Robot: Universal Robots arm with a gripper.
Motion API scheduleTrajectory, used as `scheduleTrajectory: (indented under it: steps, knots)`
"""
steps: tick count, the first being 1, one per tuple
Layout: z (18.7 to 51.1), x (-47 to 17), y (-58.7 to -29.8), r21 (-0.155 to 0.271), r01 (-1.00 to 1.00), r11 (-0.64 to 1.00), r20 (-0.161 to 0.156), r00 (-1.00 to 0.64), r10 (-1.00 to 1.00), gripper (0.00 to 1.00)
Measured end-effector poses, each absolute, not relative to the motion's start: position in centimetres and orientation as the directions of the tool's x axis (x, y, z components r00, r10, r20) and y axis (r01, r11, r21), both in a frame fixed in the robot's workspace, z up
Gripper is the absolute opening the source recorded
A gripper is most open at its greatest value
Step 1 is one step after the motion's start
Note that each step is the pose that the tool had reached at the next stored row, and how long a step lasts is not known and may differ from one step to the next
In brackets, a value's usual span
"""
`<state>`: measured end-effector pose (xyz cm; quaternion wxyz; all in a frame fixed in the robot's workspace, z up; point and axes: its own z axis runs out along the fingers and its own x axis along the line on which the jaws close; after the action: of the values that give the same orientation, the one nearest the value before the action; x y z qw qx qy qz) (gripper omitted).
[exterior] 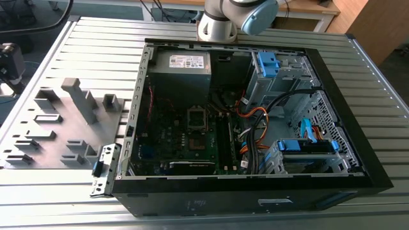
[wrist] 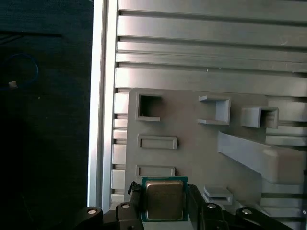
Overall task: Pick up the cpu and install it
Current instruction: 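Pick up the cpu and move it towards the insertion slot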
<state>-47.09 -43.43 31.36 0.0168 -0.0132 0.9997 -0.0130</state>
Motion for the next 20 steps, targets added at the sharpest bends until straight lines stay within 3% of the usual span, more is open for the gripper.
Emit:
scheduleTrajectory:
  steps: [8,20]
  knots:
    - [33.9,-47.1,-43.4,-0.027,-0.026,0.999,-0.033,-0.999,-0.027,0.47]
    - [34.0,-46.5,-43.4,-0.027,-0.026,0.999,-0.033,-0.999,-0.027,0.47]
